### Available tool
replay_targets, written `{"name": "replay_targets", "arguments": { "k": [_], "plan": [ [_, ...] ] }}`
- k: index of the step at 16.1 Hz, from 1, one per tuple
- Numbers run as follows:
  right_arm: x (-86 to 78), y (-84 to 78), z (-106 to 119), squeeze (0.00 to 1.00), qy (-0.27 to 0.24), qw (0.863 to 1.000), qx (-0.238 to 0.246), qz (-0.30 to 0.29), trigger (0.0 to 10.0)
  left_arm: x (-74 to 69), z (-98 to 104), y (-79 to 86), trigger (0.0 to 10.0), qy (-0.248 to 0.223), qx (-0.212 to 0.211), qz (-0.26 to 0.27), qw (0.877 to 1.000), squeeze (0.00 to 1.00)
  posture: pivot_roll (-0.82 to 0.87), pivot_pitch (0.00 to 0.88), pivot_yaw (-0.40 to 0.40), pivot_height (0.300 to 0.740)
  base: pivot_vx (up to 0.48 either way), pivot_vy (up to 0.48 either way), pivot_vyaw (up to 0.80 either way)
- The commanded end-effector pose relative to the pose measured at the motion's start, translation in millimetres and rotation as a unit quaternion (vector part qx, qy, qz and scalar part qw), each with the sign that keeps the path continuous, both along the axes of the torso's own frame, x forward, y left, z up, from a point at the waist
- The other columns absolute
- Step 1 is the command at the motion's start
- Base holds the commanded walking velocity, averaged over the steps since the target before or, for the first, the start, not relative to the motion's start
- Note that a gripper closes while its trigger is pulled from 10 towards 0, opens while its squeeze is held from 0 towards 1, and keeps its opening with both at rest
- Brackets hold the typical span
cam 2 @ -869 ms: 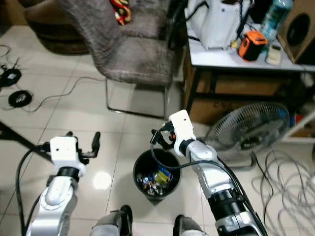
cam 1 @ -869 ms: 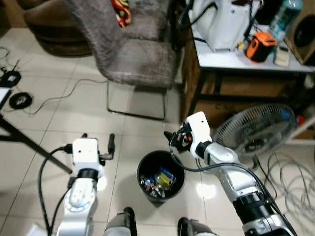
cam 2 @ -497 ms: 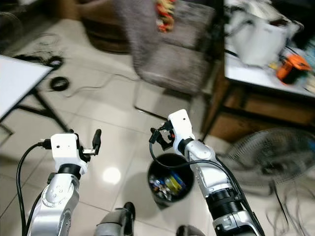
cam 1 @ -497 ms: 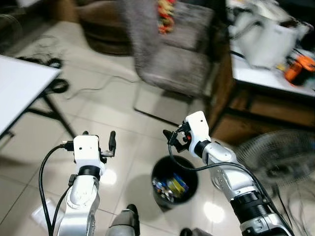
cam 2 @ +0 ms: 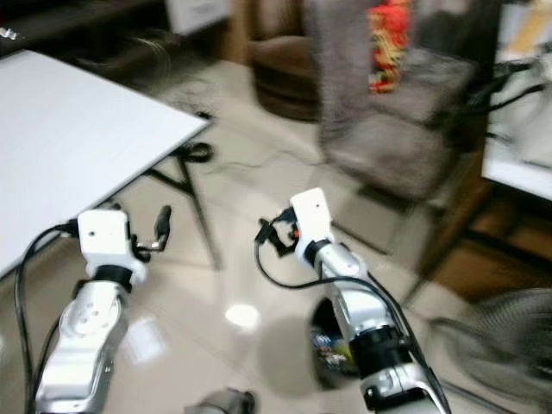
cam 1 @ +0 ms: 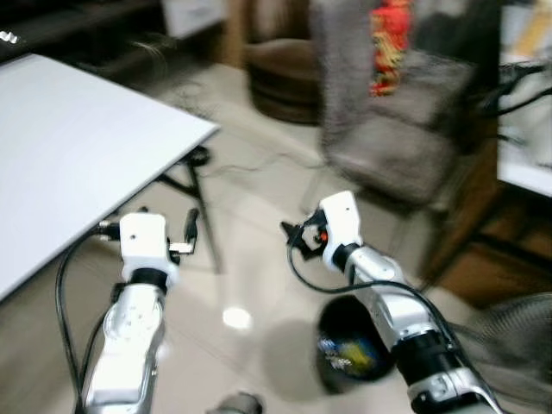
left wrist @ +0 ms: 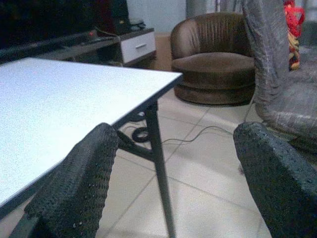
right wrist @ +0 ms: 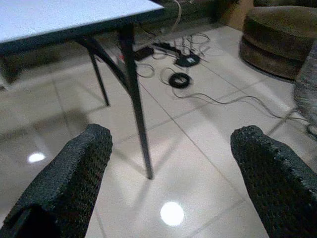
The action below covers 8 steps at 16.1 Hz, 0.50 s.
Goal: Picking trash to rubbish bin
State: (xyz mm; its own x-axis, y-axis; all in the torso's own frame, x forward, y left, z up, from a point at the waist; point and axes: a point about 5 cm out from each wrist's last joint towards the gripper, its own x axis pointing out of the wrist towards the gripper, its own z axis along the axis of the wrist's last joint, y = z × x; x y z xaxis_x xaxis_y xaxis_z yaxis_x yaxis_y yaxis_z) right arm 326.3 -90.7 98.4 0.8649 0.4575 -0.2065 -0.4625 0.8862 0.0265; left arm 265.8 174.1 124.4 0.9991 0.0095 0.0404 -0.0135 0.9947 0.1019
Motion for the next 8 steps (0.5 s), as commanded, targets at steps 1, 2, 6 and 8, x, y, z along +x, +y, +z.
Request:
{"name": "replay_targets", "arguments": {
  "k": [1, 2, 6, 8],
  "plan": [
    [2.7, 0.4, 2.1, 0.00, -0.005, 1.000, 0.003, -0.005, 10.0, 1.4, 1.3, 2.6, 10.0, 0.005, 0.004, 0.000, 1.000, 0.00, 0.01, 0.031, 0.041, 0.740, 0.000, 0.000, 0.80],
    [2.9, 1.0, 1.9, 0.00, -0.006, 1.000, 0.003, -0.005, 10.0, 1.6, 1.9, 3.0, 10.0, 0.004, 0.003, 0.001, 1.000, 0.00, 0.01, 0.025, 0.041, 0.740, 0.000, 0.000, 0.80],
    [8.5, 8.1, 3.5, 0.00, -0.012, 1.000, 0.011, -0.002, 10.0, 2.2, -0.8, 2.0, 10.0, 0.008, 0.002, 0.006, 1.000, 0.00, 0.03, 0.009, 0.029, 0.740, 0.000, 0.000, 0.80],
    [10.1, 10.4, 6.3, 0.00, -0.015, 1.000, 0.010, 0.005, 10.0, 1.3, -4.2, 1.8, 10.0, 0.009, 0.000, 0.026, 1.000, 0.00, 0.03, 0.015, 0.013, 0.740, 0.000, 0.000, 0.79]
  ]
}}
